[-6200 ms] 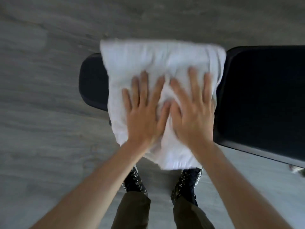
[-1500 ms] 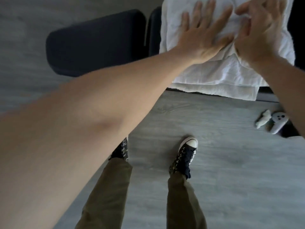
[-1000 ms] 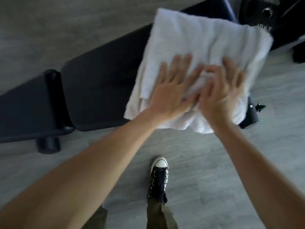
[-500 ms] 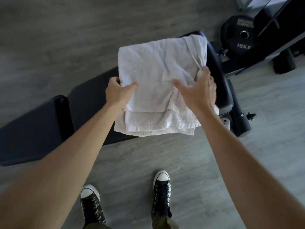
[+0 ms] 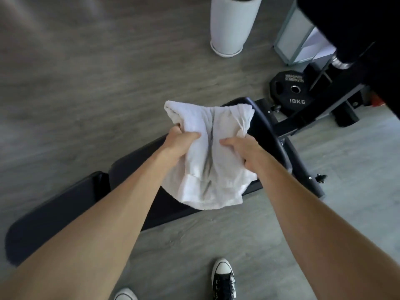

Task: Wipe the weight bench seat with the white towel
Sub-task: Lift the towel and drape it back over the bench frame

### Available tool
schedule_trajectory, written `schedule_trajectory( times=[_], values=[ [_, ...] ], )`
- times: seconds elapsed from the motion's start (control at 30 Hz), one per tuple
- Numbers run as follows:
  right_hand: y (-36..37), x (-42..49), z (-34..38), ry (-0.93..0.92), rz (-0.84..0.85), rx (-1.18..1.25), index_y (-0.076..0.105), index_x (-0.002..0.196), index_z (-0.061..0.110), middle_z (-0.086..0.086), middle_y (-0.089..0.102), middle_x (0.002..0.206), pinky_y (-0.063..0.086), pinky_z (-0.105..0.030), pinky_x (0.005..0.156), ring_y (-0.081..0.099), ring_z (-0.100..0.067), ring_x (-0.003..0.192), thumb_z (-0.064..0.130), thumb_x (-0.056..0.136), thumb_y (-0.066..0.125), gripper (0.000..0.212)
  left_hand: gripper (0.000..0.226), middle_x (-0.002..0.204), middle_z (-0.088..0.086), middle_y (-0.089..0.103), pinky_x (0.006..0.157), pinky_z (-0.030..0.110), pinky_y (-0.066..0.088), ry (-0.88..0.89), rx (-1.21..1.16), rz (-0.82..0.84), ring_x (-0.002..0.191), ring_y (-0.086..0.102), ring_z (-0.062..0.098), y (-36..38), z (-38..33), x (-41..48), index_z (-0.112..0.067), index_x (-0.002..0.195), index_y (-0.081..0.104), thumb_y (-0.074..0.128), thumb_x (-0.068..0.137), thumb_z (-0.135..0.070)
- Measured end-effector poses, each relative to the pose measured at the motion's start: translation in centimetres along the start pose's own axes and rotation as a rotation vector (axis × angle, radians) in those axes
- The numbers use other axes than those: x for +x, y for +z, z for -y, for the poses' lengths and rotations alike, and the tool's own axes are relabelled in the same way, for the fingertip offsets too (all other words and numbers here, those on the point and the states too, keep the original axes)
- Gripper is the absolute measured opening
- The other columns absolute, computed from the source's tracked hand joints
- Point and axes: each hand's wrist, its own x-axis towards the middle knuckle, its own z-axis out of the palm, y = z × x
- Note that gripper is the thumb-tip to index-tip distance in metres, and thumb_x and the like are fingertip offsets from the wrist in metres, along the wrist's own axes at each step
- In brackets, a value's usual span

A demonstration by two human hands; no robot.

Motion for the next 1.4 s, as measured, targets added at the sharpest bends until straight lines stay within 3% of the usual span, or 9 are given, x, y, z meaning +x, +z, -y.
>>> schedule_trajectory(
  times=[0.13,0.3,0.4,0.53,0.67,0.93,1.03,1.27,1.4],
  values=[
    [-1.3,-3.2,1.0,0.079,0.083,0.131,0.07,0.116,0.019,-0.006,0.076,0.113,0.058,-0.045,0.096,0.071,-0.028,0.105,0.03,0.07,0.09,0.051,0.063,0.129,0.002,0.071,0.1,0.045,0.057,0.009,-0.029,0.027,0.114,0.069,0.023,-2.6,-1.7,-2.7,-0.015,0.138,0.056,0.079,0.084,-0.039],
    [-4.7,-11.8,7.5,-0.162,-0.109,0.168,0.063,0.126,0.021,-0.002,0.074,0.116,0.059,-0.046,0.094,0.072,-0.028,0.104,0.049,0.055,0.09,0.081,0.063,0.118,0.004,0.078,0.093,0.042,0.063,0.198,-0.112,0.099,0.104,0.076,0.022,-5.0,-11.7,-7.7,-0.011,0.131,0.063,0.085,0.078,-0.036],
    [-7.7,-18.0,13.9,-0.296,-0.249,0.222,0.062,0.102,0.025,0.0,0.074,0.105,0.06,-0.038,0.077,0.073,-0.024,0.095,0.044,0.068,0.087,0.046,0.067,0.119,0.006,0.078,0.099,0.047,0.061,0.34,-0.066,0.161,0.108,0.075,0.024,-4.1,-21.0,-11.9,-0.008,0.13,0.066,0.084,0.072,-0.038],
    [-13.7,-26.2,22.2,-0.419,-0.424,0.238,0.061,0.1,0.016,0.001,0.067,0.094,0.051,-0.031,0.065,0.067,-0.019,0.084,0.037,0.081,0.082,0.036,0.073,0.127,0.005,0.076,0.106,0.048,0.057,0.515,0.016,0.254,0.115,0.072,0.026,-1.6,-33.4,-17.9,-0.012,0.136,0.065,0.081,0.072,-0.043],
    [-20.5,-33.5,27.3,-0.579,-0.573,0.218,0.065,0.083,0.022,0.008,0.069,0.068,0.051,-0.024,0.049,0.068,-0.011,0.061,0.032,0.084,0.079,0.017,0.053,0.106,-0.002,0.082,0.08,0.03,0.065,0.625,0.046,0.351,0.091,0.08,0.015,1.6,-43.0,-23.5,-0.014,0.126,0.072,0.083,0.079,-0.037],
    [-36.7,-42.4,32.0,-0.675,-0.732,0.329,0.064,0.116,0.021,0.001,0.073,0.102,0.064,-0.042,0.082,0.072,-0.02,0.09,0.038,0.078,0.075,0.043,0.064,0.108,0.006,0.084,0.097,0.045,0.063,0.762,0.104,0.522,0.099,0.081,0.025,14.1,-58.3,-34.2,-0.012,0.122,0.076,0.084,0.065,-0.04],
    [-43.6,-43.3,31.3,-0.711,-0.888,0.374,0.071,0.114,0.019,0.006,0.073,0.095,0.059,-0.033,0.074,0.069,-0.013,0.085,0.032,0.079,0.074,0.038,0.054,0.101,0.003,0.085,0.085,0.038,0.065,0.787,0.143,0.613,0.092,0.082,0.024,21.7,-61.8,-36.0,-0.013,0.123,0.075,0.086,0.076,-0.037],
    [-52.5,-40.6,28.7,-0.62,-1.005,0.357,0.06,0.089,0.022,0.008,0.065,0.087,0.045,-0.028,0.066,0.061,-0.014,0.079,0.026,0.084,0.07,0.012,0.055,0.122,0.011,0.077,0.097,0.047,0.063,0.745,0.206,0.713,0.107,0.076,0.031,34.7,-62.2,-35.4,-0.013,0.138,0.065,0.082,0.087,-0.028],
    [-53.9,-38.0,28.6,-0.581,-0.972,0.359,0.063,0.124,0.011,-0.005,0.07,0.112,0.051,-0.034,0.084,0.066,-0.027,0.106,0.023,0.086,0.068,0.041,0.052,0.112,0.01,0.077,0.076,0.033,0.062,0.689,0.21,0.712,0.098,0.076,0.027,37.3,-62.2,-33.4,-0.007,0.135,0.065,0.081,0.089,-0.025]
  ],
)
